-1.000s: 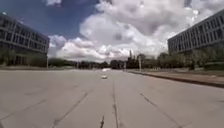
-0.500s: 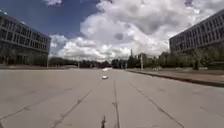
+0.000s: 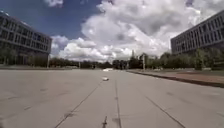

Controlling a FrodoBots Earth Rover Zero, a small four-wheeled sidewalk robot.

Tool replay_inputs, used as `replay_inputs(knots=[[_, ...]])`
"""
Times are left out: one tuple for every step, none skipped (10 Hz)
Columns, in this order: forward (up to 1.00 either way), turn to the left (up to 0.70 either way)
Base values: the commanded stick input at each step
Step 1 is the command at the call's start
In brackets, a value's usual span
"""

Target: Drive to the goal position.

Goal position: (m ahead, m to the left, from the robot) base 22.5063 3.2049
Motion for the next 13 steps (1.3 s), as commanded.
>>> replay_inputs(knots=[[1.00, -0.40], [1.00, -0.39], [1.00, -0.28], [1.00, -0.14], [1.00, 0.00], [1.00, 0.00], [1.00, 0.00], [1.00, 0.00], [1.00, 0.00], [1.00, 0.00], [1.00, 0.00], [1.00, 0.00], [1.00, 0.00]])
